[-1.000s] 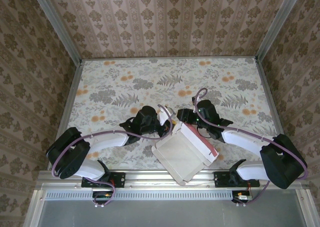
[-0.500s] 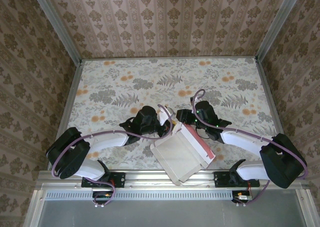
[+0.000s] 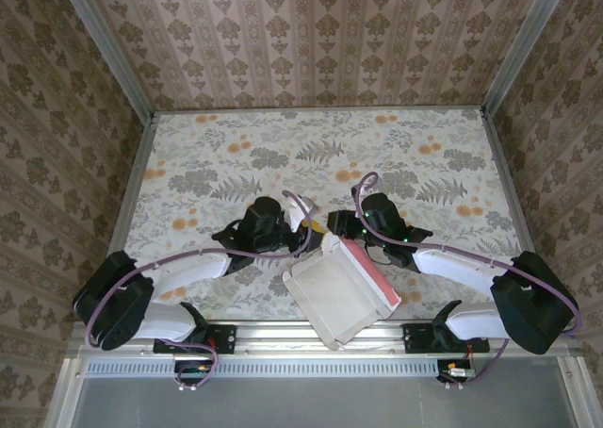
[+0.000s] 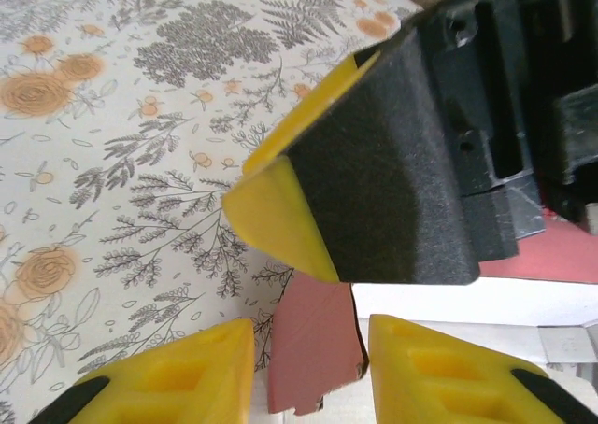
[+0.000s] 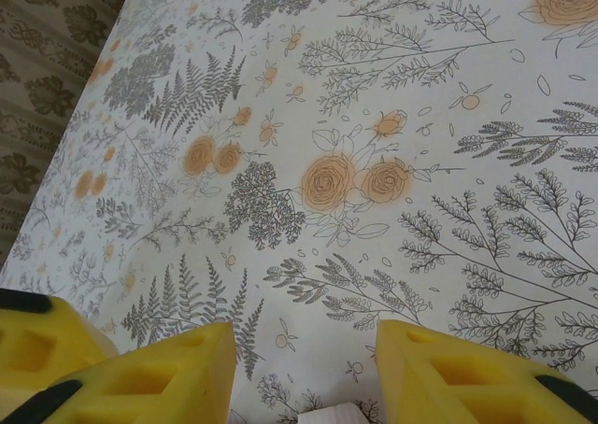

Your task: Fold the paper box

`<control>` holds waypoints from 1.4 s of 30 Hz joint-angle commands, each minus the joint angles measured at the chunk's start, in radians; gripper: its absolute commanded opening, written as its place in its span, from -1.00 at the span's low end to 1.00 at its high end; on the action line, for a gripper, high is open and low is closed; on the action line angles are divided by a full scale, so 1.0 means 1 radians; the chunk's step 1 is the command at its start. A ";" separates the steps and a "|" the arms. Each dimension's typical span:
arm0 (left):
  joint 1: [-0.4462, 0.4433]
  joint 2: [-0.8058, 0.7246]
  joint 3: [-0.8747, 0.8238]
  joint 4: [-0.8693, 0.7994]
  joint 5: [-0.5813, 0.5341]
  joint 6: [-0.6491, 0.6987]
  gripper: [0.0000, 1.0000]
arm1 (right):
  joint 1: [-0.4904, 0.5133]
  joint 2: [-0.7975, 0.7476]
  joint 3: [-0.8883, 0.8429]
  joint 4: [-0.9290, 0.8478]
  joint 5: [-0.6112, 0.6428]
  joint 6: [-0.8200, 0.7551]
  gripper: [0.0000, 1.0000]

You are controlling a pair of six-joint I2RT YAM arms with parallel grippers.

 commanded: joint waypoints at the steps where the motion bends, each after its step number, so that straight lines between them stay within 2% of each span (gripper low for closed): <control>1: 0.032 -0.064 -0.036 -0.063 0.066 -0.012 -0.27 | 0.009 0.000 0.011 -0.094 0.030 -0.035 -0.10; 8: 0.094 -0.076 -0.069 -0.150 0.080 0.055 -0.27 | 0.011 -0.007 0.023 -0.102 0.022 -0.029 -0.11; 17: 0.106 0.087 -0.026 -0.034 0.130 0.106 -0.14 | 0.010 -0.001 0.036 -0.114 0.013 -0.027 -0.11; 24: 0.064 0.166 0.048 -0.018 0.140 0.132 -0.11 | 0.010 0.000 0.034 -0.114 0.006 -0.017 -0.12; 42: -0.006 0.208 0.105 -0.002 0.116 0.129 -0.07 | 0.008 0.004 0.033 -0.099 -0.017 0.014 -0.19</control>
